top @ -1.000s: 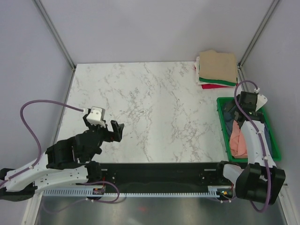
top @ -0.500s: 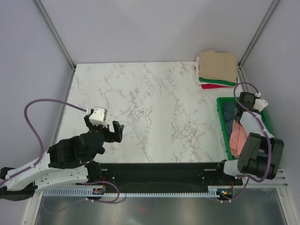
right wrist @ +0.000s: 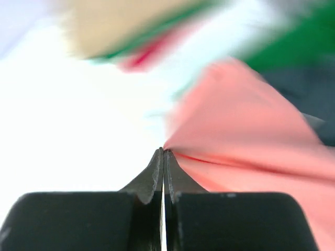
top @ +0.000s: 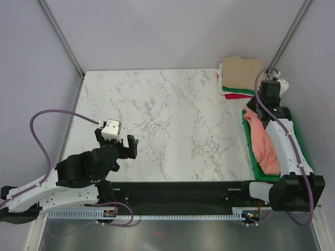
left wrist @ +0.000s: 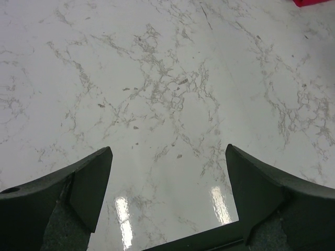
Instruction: Fold and stack the t-shirts
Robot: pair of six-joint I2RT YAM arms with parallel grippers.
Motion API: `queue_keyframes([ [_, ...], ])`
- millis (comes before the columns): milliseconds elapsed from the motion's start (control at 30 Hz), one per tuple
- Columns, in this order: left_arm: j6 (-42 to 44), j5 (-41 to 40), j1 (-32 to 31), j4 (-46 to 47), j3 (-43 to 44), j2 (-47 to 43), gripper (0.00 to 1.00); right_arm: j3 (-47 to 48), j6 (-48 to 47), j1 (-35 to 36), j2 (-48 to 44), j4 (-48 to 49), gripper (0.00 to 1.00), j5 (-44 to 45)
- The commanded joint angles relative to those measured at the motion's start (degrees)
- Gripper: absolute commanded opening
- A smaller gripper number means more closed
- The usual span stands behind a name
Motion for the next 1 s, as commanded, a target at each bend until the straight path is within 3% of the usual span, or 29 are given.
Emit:
queue_keyframes([
  [0, -2.20, -2.89, 0.74, -0.52, 1.18, 0.19, 0.97, 16.73, 0.65, 12.53, 1.68, 5.89, 0.00, -19.90],
  [67, -2.46, -3.42, 1.00, -0.88, 1.09, 0.19, 0.97, 26.51, -0.23, 22.90, 7.72, 5.99, 0.00, -26.33],
  [133, -3.17, -3.86, 1.09, -1.75, 1.36, 0.19, 0.97, 43.21, -2.34, 31.32, 12.48, 3.28, 0.00, -28.91],
  [200, -3.78, -4.47, 1.09, -2.28, 1.44, -0.07, 0.97, 53.84, -1.65, 33.65, 13.47, 1.95, 0.00, -24.36],
  [267, -4.13, -4.91, 1.09, -2.81, 1.53, -0.25, 0.97, 56.52, -0.15, 33.40, 12.87, 1.95, 0.00, -20.14],
  [333, -4.75, -5.26, 1.09, -3.07, 1.53, -0.60, 0.97, 54.70, -0.15, 33.31, 11.73, 1.86, 0.00, -17.05],
  [433, -5.37, -5.62, 1.09, -3.60, 1.53, -1.30, 0.97, 44.26, 0.20, 33.31, 7.95, 2.56, 0.00, -17.82],
  [533, -5.72, -5.71, 1.09, -3.86, 1.53, -1.39, 0.97, 28.19, 0.73, 33.31, 1.89, 5.46, 0.00, -19.24],
  [567, -5.72, -5.53, 1.09, -3.87, 1.62, -1.31, 0.97, 21.01, -0.05, 33.31, -1.08, 5.55, 0.30, -17.06],
  [667, -5.81, -5.09, 1.09, -3.87, 1.62, -0.87, 0.96, 13.57, -4.17, 33.39, -1.91, 0.32, 0.94, -8.36],
  [767, -5.46, -5.09, 1.01, -3.95, 1.80, 0.01, 0.96, 12.42, -6.82, 33.31, 4.06, -6.29, 0.98, -3.87],
  [967, -5.71, -5.18, 1.01, -4.39, 1.97, 0.54, 0.96, 8.38, -6.39, 33.66, 15.83, -5.09, 0.98, -6.23],
])
